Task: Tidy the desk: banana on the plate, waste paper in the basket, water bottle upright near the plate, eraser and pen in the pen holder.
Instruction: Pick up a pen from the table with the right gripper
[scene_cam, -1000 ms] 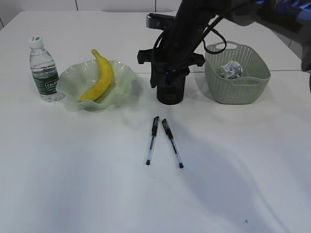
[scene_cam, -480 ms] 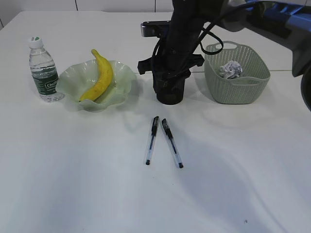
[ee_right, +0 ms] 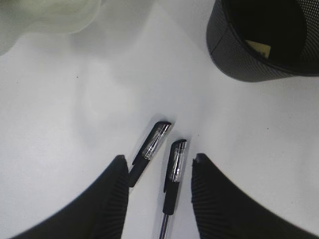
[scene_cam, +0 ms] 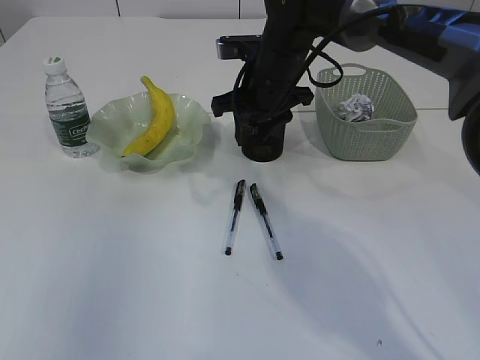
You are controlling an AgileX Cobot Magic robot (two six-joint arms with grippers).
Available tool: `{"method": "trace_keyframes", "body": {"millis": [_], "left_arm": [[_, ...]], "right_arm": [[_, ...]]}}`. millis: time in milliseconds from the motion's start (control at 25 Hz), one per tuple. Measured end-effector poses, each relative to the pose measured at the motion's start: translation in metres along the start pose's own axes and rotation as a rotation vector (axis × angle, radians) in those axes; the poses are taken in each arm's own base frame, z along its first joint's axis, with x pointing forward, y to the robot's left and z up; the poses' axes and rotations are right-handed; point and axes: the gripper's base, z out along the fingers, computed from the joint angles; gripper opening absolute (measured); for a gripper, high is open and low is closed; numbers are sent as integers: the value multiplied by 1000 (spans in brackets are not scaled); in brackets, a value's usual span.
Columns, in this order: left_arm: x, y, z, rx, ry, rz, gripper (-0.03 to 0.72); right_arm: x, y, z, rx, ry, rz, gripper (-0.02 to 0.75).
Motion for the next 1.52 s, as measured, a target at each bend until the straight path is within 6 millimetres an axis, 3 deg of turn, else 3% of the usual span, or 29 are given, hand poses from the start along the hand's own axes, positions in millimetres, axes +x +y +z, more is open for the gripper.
{"method": "trace_keyframes", "body": {"millis": [1040,1360,1520], "left_arm": [[0,0,0,0,-1,0,307],[0,0,0,0,-2,0,300],[-1,0,0,0,-8,-1,296]], "right_arm": [[0,4,0,-39,1,13,316],[30,-3,40,-7,172,16,316],[34,-4,45,-9,196,19,316]]}}
